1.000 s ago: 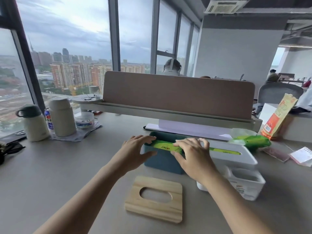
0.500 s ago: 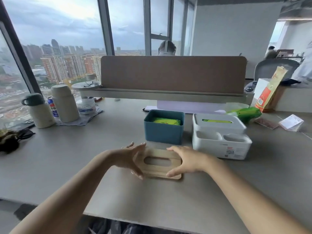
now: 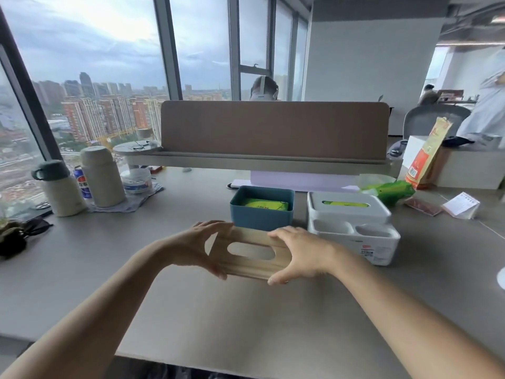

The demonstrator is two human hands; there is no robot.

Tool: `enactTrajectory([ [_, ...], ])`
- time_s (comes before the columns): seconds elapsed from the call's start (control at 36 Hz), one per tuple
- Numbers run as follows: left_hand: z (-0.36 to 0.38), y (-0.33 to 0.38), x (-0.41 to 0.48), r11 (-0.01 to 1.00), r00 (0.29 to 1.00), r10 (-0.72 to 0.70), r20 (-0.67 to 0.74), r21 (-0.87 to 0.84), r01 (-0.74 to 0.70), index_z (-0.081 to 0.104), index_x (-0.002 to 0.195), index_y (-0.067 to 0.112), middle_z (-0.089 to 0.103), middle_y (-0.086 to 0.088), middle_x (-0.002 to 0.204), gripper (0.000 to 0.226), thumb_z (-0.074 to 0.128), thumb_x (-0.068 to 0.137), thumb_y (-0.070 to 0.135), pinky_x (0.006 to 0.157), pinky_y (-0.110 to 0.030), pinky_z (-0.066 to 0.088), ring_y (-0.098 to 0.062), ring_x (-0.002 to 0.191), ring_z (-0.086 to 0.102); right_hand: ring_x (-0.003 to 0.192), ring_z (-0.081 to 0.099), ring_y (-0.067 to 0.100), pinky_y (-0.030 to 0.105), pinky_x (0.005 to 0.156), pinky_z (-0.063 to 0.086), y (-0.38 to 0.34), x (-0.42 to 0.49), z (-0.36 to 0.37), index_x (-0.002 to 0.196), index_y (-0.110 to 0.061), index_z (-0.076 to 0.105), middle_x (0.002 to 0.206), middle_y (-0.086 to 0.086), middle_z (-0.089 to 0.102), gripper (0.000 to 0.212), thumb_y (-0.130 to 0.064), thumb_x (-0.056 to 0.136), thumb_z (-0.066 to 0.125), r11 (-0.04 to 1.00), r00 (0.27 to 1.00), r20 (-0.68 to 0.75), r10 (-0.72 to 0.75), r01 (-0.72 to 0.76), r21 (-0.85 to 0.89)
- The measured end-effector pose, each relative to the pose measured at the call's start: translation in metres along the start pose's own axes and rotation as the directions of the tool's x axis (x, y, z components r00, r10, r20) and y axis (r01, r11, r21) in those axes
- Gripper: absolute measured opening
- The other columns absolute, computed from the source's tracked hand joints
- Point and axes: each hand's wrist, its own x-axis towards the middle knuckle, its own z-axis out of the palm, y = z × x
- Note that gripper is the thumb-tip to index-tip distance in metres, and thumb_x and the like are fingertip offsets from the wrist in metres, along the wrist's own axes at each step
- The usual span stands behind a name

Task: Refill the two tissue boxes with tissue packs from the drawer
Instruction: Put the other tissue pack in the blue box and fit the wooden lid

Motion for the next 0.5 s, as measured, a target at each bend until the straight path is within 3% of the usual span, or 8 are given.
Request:
enactTrajectory([
  [0.14,-0.023,0.006,0.008,0.998,0.998,0.045,-0.032,-0.032,-0.046,0.018,0.132,0.065,0.027,0.026,0.144,0.114,0.077,0.035,0.077,0.114,-0.033,0.028,-0.004,0.133,0.023,0.140,0.025,0.013,0.032,0.115,0.027,-0.002,0.003,-0.025,0.149,-0.026,0.021,0.154,-0.007,0.028,0.111,-0.063,0.061,0.077,1.000,0.997,-0.080,-0.018,0.016,-0.027],
  [0.28,-0.042,0.011,0.033,0.997,0.996,0.059,-0.074,-0.040,-0.062,0.019,0.138,0.058,0.029,0.019,0.149,0.123,0.075,0.032,0.080,0.114,-0.034,0.030,-0.009,0.136,0.026,0.140,0.025,0.012,0.032,0.114,0.028,0.007,0.015,-0.051,0.150,-0.027,0.018,0.155,-0.009,0.027,0.113,-0.067,0.060,0.074,0.998,0.994,-0.107,0.002,-0.009,-0.069],
  [0.5,-0.063,0.013,0.083,0.998,0.992,0.068,-0.108,-0.010,-0.069,0.017,0.148,0.046,0.027,0.015,0.154,0.119,0.090,0.054,0.045,0.115,-0.034,0.026,-0.010,0.140,0.023,0.143,0.022,0.012,0.033,0.116,0.025,0.029,0.050,-0.074,0.151,-0.027,0.017,0.156,-0.009,0.025,0.117,-0.067,0.058,0.075,0.996,0.993,-0.107,0.058,-0.066,-0.066],
])
